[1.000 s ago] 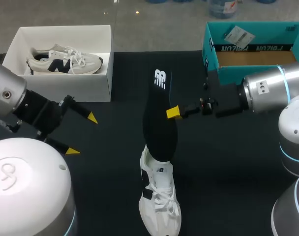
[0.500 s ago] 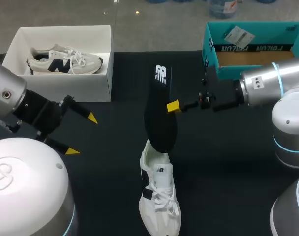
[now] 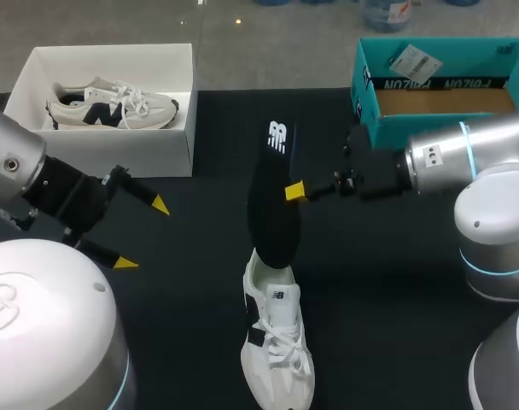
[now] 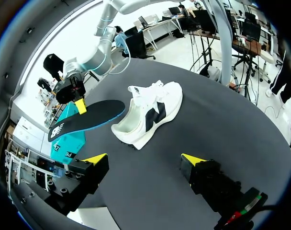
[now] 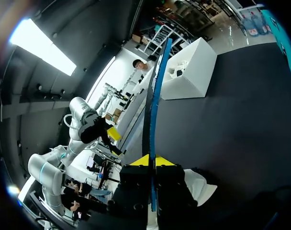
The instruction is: Take the shoe out of the shoebox, open the shoe tongue, remove and reinsert the insole, then place the shoe into the shoebox
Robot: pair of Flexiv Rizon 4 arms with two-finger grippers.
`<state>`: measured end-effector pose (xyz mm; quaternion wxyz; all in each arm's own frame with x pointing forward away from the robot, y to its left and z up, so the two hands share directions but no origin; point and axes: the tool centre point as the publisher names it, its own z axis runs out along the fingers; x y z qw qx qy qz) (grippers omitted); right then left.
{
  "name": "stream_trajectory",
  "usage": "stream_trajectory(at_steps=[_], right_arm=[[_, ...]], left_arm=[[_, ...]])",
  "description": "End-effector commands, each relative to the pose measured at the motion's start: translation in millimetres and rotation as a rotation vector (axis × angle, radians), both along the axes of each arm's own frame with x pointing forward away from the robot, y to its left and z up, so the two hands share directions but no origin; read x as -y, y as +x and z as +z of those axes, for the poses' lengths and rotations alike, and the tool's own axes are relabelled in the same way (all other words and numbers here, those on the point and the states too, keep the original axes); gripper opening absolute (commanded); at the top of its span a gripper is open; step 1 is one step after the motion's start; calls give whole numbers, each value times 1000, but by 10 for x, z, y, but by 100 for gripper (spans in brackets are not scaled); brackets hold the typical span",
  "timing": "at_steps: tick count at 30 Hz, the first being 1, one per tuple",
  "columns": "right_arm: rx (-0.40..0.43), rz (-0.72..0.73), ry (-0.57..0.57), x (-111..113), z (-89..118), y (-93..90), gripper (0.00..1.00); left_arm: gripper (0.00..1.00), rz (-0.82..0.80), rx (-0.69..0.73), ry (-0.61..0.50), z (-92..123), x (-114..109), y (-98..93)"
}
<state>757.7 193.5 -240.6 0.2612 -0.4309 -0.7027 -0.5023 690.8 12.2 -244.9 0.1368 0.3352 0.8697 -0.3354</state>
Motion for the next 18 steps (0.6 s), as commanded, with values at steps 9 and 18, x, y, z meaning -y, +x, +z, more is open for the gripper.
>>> stream_trajectory(at_steps=[9, 18], right_arm=[[25, -33, -57, -173, -261, -197, 0], [43, -64, -99, -106, -310, -166, 0]], left_arm=[[100, 1, 1, 4, 0, 0, -8], [100, 1, 1, 4, 0, 0, -8]])
